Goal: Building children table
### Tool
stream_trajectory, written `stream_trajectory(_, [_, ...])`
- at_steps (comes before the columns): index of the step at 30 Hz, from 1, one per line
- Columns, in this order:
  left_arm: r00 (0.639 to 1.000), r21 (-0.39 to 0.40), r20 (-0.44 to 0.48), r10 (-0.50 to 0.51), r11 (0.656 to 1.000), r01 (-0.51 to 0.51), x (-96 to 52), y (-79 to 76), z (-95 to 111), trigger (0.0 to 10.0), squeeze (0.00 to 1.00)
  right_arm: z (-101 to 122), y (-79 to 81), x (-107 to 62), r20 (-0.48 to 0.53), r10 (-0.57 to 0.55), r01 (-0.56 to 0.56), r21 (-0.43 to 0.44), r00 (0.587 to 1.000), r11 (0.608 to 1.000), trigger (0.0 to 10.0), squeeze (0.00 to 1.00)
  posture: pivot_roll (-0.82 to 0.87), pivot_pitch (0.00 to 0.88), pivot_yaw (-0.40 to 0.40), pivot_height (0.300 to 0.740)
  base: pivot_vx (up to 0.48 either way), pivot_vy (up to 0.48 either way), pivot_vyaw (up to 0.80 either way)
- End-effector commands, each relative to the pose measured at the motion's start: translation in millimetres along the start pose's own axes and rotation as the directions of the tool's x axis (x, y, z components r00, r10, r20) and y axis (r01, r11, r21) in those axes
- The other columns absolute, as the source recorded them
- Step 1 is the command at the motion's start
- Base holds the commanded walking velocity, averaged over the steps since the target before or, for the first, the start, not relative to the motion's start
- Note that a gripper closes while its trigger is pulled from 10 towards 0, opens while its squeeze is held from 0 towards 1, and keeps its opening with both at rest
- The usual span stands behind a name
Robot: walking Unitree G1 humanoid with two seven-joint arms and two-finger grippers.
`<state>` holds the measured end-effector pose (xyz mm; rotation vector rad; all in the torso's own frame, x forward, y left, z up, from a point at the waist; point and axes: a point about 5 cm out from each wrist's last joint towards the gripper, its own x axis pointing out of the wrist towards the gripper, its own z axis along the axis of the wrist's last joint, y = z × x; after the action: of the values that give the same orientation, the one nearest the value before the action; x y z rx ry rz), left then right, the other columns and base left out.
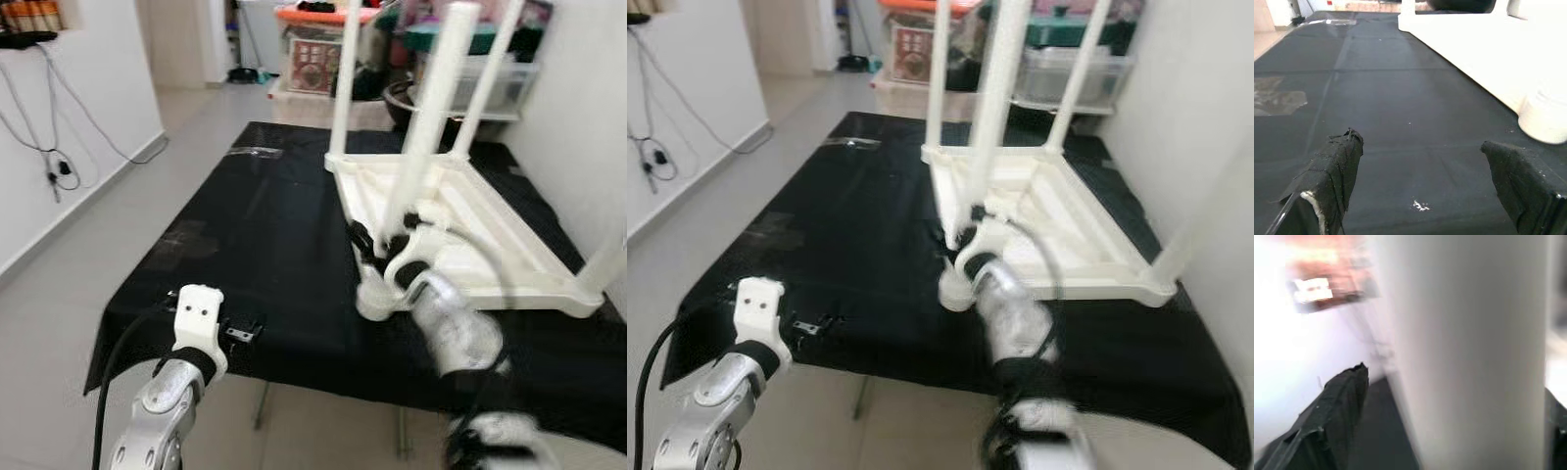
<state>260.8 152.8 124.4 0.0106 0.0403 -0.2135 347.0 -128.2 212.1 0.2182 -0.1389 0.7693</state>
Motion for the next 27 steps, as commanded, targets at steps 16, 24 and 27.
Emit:
stream_trajectory(16, [1.0,0.007,-0.008,0.02,1.0,-0.02,0.6,-1.2,-3.5,10.0,0.0,-70.8,-9.4,37.4,-0.317,-0.26,0.255,-0.059,0.912,0.965,0.0,0.0,0.13,0.0,-0.1,0.74,0.0,0.0,0.0])
stream_trajectory(24, [1.0,0.006,-0.015,0.024,1.0,-0.024,-1.8,-0.3,-5.5,10.0,0.0,-80.7,-65.4,-61.7,-0.216,-0.918,0.921,-0.139,0.331,0.365,0.0,0.0,0.1,0.0,-0.079,0.74,0.0,0.0,0.0])
stream_trajectory(27, [1.0,0.006,-0.019,0.016,1.0,-0.016,-1.8,-1.5,-6.4,10.0,0.0,-83.5,-55.7,-65.1,-0.225,-0.913,0.918,-0.132,0.339,0.373,10.0,0.0,0.08,0.0,-0.074,0.74,0.0,0.0,0.0])
